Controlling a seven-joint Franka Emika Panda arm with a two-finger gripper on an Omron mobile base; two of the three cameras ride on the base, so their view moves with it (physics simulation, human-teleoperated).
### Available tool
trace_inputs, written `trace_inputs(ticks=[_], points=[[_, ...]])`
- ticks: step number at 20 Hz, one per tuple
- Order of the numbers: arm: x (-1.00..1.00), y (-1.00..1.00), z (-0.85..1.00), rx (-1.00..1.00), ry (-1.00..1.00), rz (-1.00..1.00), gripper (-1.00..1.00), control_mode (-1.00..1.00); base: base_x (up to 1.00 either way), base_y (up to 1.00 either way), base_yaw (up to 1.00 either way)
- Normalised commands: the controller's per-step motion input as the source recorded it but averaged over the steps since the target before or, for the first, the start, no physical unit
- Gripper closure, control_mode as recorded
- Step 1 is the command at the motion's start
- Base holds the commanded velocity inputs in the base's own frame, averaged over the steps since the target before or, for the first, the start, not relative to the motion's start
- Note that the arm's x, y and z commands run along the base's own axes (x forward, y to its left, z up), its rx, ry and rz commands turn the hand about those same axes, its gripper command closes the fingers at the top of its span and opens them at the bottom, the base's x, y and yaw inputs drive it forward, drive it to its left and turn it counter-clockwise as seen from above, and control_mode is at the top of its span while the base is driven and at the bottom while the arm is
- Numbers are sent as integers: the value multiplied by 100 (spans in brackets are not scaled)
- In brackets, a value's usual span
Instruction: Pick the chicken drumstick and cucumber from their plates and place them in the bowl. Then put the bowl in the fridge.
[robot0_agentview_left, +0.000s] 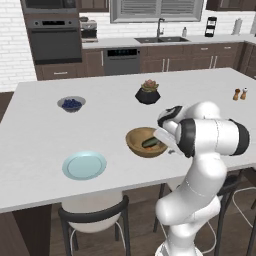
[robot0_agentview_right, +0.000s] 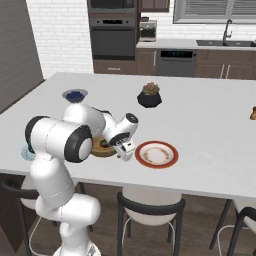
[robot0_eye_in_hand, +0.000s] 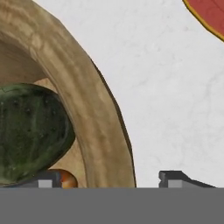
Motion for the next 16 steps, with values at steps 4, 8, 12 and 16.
trace_inputs(ticks=[4,8,12,16], points=[[12,35,-19,0,0,0,100,-100,0,0,0],[5,40,-1,-2,0,-3,100,-100,0,0,0],[-34,16,20,0,0,-19,100,-100,0,0,0],[-54,10,54,-1,-2,-21,100,-100,0,0,0]])
